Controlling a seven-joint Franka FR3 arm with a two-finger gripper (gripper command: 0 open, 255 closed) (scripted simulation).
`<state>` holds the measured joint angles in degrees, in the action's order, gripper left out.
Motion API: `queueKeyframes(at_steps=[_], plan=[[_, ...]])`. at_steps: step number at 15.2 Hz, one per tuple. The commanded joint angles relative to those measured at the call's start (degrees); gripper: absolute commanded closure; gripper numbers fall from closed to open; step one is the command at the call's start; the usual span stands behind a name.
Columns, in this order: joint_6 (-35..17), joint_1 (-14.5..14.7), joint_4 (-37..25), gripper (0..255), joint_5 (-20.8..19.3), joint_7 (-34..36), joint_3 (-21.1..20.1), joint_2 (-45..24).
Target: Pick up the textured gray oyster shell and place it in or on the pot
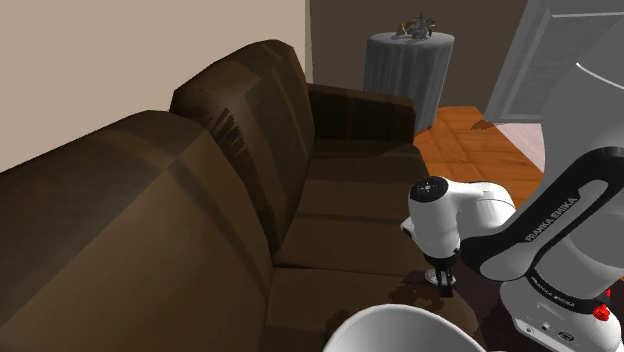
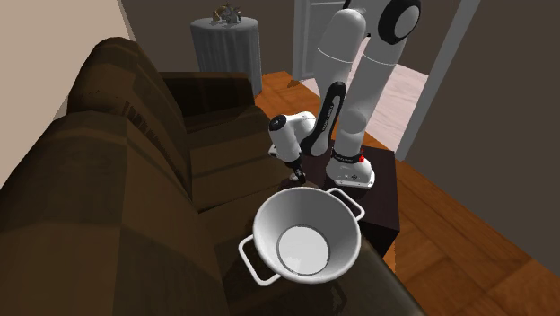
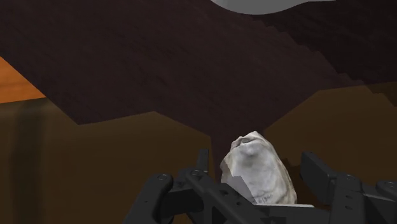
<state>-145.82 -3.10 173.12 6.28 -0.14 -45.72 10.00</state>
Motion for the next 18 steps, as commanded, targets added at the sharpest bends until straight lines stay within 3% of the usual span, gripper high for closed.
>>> queueKeyframes(at_steps=[1, 6, 11, 18], plan=[[-0.29, -0.12, 0.13, 255, -0.08, 0.11, 0.04, -0.13], [-0.21, 0.0, 0.16, 255, 0.12, 0.03, 0.04, -0.01], [7.53, 5.66, 0.28, 255, 7.42, -5.47, 3.16, 8.6], [18.09, 10.1, -0.37, 255, 10.56, -8.9, 7.08, 18.77]])
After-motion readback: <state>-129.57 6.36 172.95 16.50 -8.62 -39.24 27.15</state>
